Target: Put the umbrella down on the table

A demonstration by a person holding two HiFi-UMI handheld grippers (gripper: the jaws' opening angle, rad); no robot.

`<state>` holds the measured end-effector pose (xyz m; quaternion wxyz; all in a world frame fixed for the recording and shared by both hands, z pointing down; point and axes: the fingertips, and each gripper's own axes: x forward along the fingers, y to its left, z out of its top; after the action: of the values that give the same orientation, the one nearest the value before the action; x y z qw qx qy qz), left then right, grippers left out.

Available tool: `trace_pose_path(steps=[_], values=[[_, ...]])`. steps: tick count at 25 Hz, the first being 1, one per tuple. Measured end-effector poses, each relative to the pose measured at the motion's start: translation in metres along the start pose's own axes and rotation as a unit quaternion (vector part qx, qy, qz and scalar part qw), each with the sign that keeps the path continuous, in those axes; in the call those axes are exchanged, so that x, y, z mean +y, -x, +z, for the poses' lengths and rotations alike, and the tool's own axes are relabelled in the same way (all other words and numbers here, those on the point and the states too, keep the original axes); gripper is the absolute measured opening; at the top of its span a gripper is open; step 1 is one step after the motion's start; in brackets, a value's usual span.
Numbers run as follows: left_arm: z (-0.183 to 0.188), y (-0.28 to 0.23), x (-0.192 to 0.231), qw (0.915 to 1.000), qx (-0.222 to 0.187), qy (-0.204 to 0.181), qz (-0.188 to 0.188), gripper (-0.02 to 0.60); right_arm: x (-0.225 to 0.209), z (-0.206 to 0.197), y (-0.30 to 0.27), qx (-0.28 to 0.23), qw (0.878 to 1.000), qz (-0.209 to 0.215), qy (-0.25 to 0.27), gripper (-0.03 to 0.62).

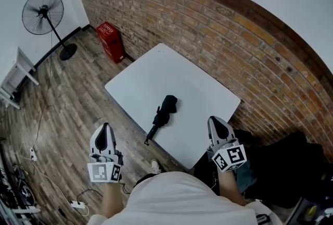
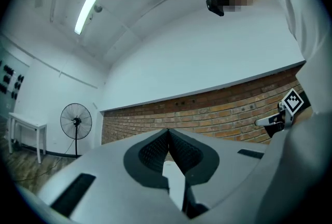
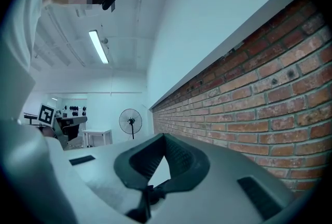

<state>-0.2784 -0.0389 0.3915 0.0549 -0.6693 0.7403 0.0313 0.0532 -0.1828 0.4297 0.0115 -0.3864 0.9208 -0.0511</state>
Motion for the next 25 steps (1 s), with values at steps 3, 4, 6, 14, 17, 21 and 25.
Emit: trace_pose_path(steps=[3, 4, 6, 14, 17, 21, 25], values=[[0.002, -0.008, -0.009, 0.9999, -0.004, 0.002, -0.014, 0.025, 0.001, 0.000, 0.001, 0.000, 1.000, -0.003, 0.003, 0.019], [-0.001, -0.009, -0.010, 0.9998, -0.001, 0.003, -0.017, 0.025, 0.000, 0.000, 0.002, 0.001, 1.000, -0.005, 0.003, 0.019], [-0.006, -0.010, -0.010, 0.9998, 0.008, 0.006, -0.020, 0.025, -0.003, 0.000, 0.004, 0.003, 1.000, -0.010, 0.003, 0.018], [-0.010, -0.017, -0.016, 0.9992, 0.009, 0.025, -0.029, 0.025, -0.004, -0.005, 0.001, 0.013, 1.000, -0.010, 0.004, 0.018], [-0.013, -0.015, -0.015, 0.9992, 0.013, 0.027, -0.026, 0.025, 0.002, -0.005, -0.005, 0.014, 1.000, 0.002, 0.009, 0.019], [-0.016, -0.010, -0.007, 0.9990, 0.019, 0.037, -0.016, 0.025, 0.007, -0.004, -0.012, 0.012, 1.000, 0.015, 0.012, 0.019], [-0.017, -0.007, -0.003, 0.9991, 0.020, 0.036, -0.011, 0.025, 0.012, -0.007, -0.017, 0.018, 1.000, 0.017, 0.011, 0.019]])
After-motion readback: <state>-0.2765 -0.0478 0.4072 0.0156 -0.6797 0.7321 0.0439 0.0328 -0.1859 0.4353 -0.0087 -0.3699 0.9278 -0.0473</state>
